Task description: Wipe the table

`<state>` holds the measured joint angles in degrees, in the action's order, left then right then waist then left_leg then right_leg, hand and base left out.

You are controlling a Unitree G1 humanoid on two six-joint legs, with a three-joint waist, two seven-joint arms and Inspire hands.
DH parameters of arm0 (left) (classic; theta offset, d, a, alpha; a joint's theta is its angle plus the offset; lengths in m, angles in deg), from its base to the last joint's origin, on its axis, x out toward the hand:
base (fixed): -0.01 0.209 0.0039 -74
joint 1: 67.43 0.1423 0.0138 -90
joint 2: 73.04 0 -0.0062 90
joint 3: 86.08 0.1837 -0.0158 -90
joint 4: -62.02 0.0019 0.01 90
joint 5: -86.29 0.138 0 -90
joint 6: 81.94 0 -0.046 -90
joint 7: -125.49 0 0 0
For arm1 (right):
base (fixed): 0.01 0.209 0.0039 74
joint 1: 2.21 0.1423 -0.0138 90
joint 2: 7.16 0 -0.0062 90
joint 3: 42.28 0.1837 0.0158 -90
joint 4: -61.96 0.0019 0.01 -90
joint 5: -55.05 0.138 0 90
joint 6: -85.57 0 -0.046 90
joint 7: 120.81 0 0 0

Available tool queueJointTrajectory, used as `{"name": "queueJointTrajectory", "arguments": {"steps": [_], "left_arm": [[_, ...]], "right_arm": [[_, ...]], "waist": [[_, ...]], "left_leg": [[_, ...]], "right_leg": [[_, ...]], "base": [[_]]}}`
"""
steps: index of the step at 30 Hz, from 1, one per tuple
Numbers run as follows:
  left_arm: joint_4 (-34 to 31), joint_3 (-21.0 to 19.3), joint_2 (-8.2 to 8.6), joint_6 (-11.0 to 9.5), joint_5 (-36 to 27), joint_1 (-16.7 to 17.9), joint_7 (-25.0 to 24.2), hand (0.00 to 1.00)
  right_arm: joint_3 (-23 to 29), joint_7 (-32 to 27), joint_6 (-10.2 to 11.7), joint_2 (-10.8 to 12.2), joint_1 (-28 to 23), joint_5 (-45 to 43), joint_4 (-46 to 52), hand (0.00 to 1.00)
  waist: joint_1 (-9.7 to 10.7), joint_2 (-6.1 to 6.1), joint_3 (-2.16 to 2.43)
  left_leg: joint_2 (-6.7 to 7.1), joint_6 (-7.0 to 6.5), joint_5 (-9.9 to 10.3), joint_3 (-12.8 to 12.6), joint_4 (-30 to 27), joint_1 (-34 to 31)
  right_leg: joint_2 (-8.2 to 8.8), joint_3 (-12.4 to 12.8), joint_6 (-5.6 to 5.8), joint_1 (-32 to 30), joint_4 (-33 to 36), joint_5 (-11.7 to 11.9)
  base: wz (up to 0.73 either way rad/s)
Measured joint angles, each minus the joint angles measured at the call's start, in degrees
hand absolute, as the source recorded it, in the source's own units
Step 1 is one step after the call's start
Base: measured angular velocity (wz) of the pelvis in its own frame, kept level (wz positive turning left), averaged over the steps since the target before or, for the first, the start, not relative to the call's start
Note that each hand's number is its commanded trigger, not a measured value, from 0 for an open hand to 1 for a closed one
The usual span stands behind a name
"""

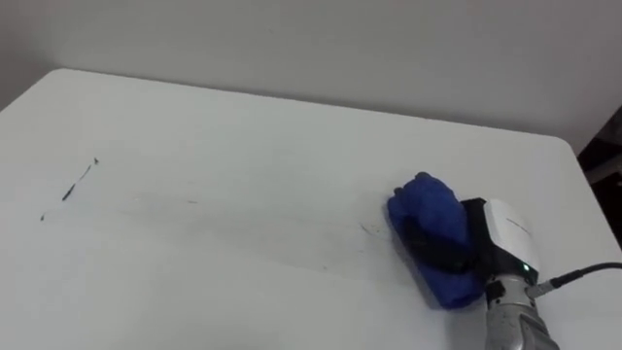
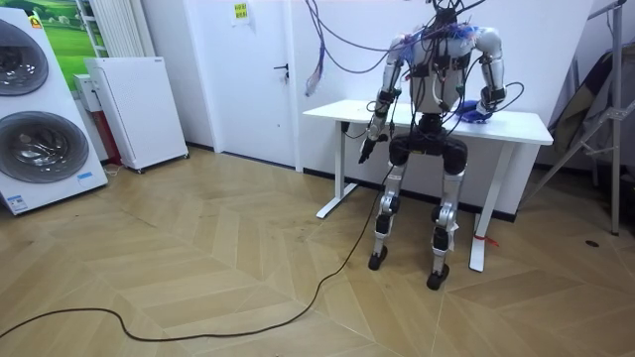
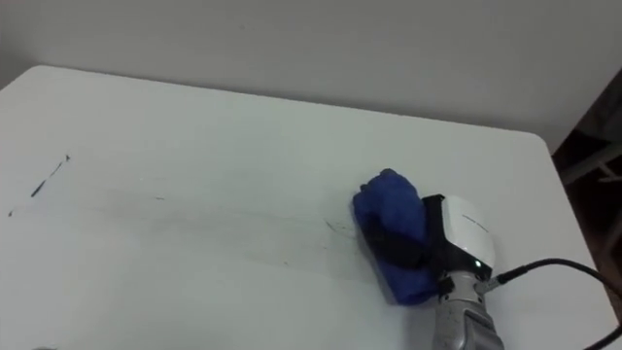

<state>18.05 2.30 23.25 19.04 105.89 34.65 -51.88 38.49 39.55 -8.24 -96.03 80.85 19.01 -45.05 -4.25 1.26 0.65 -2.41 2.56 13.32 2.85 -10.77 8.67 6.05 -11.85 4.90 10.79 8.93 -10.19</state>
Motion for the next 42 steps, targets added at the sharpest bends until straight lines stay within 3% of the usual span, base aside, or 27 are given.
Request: {"name": "queueJointTrajectory", "arguments": {"steps": [2, 3, 6, 11, 12, 13, 18, 24, 28, 33, 42], "left_arm": [[-0.09, -0.07, 0.03, -0.11, 0.00, -0.02, -1.31, 0.00], [-0.10, -0.46, 0.04, -0.24, 0.00, -0.13, -1.94, 0.00], [0.15, -1.43, 0.00, -0.77, 0.01, -0.27, -2.12, 0.00], [0.59, -2.45, -0.51, -1.25, -1.50, -0.43, -2.19, 0.00], [0.58, -2.30, -0.47, -1.51, -1.47, -0.51, -2.34, 0.00], [0.58, -2.31, -0.48, -1.62, -1.47, -0.59, -2.36, 0.00], [-0.01, -2.47, -0.46, -1.79, -1.33, -0.75, -3.52, 0.00], [-0.03, -2.64, -0.53, -1.83, -1.40, -0.67, -3.52, 0.00], [-0.02, -2.68, -0.52, -2.75, -1.49, -0.79, -3.66, 0.00], [0.03, -2.69, -0.52, -3.03, -1.50, -0.78, -3.90, 0.00], [0.12, -2.68, -1.03, -3.04, -1.49, -0.15, -4.39, 0.00]], "right_arm": [[1.51, 1.95, 0.07, 0.00, 0.02, 0.47, 1.10, 1.00], [2.50, 2.42, 0.01, -0.02, 0.04, 1.14, 1.66, 1.00], [5.17, 2.78, -0.15, -0.18, 0.04, 2.20, 1.82, 1.00], [6.22, 2.84, -0.74, -0.48, 0.04, 3.92, 2.49, 1.00], [6.25, 2.84, -0.81, -0.48, 0.04, 4.19, 2.47, 0.41], [6.24, 2.84, -0.81, -0.47, 0.02, 4.14, 2.47, 0.00], [6.25, 2.91, -1.28, -0.49, 0.03, 4.00, 2.47, 0.00], [5.98, 3.00, -1.60, -0.50, 0.02, 3.93, 2.48, 0.00], [5.83, 3.01, -1.55, -0.49, 0.01, 2.92, 2.47, 0.00], [5.83, 3.01, -1.35, -0.49, -0.02, 1.92, 2.47, 0.00], [5.88, 3.01, -0.96, -1.19, -0.60, 1.94, 2.45, 0.00]], "waist": [[0.07, -0.02, -0.01], [0.36, -0.07, -0.29], [0.74, -0.09, -0.55], [2.51, 0.64, -1.29], [2.75, 0.73, -1.29], [2.92, 0.77, -1.27], [2.83, 0.56, -1.09], [2.01, 0.15, -0.45], [1.97, 0.47, -0.52], [2.03, 1.59, -1.06], [2.26, 2.05, -0.88]], "left_leg": [[-0.03, 0.00, 0.00, -1.34, 0.07, -0.04], [-0.02, -0.13, -0.07, -1.65, 0.07, -0.21], [0.24, -0.45, -0.25, -3.52, -0.08, -1.24], [0.96, -1.10, 0.02, -3.75, -1.19, -3.07], [1.14, -1.28, 0.14, -3.50, -1.69, -3.59], [1.20, -1.32, 0.17, -3.30, -2.07, -4.06], [1.35, -1.20, 0.06, -2.21, -3.08, -6.22], [1.32, -1.18, -0.02, -2.22, -2.89, -5.95], [1.28, -1.18, -0.01, -2.17, -2.73, -5.96], [1.26, -1.18, -0.01, -2.29, -1.59, -5.49], [1.18, -1.18, -0.01, -2.29, -1.25, -4.58]], "right_leg": [[0.14, 0.69, 0.18, -0.76, 0.61, -0.12], [0.36, 0.82, 0.36, -1.49, 1.65, -0.26], [0.96, 2.13, 0.64, -4.25, 4.31, -0.50], [1.77, 2.26, 0.99, -6.14, 6.32, -0.72], [1.85, 2.28, 0.99, -6.20, 6.04, -0.72], [1.85, 2.27, 0.99, -6.24, 5.85, -0.72], [1.62, 2.67, 0.96, -7.02, 4.93, -0.71], [1.39, 3.10, 0.91, -6.75, 4.24, -0.68], [1.36, 2.84, 0.87, -6.49, 3.73, -0.65], [1.32, 2.85, 0.88, -6.39, 3.62, -0.65], [1.25, 2.42, 0.88, -5.77, 3.33, -0.65]], "base": [[-0.12], [-0.13], [-0.18], [-0.02], [0.11], [0.14], [0.10], [0.00], [0.00], [0.00], [0.00]]}}
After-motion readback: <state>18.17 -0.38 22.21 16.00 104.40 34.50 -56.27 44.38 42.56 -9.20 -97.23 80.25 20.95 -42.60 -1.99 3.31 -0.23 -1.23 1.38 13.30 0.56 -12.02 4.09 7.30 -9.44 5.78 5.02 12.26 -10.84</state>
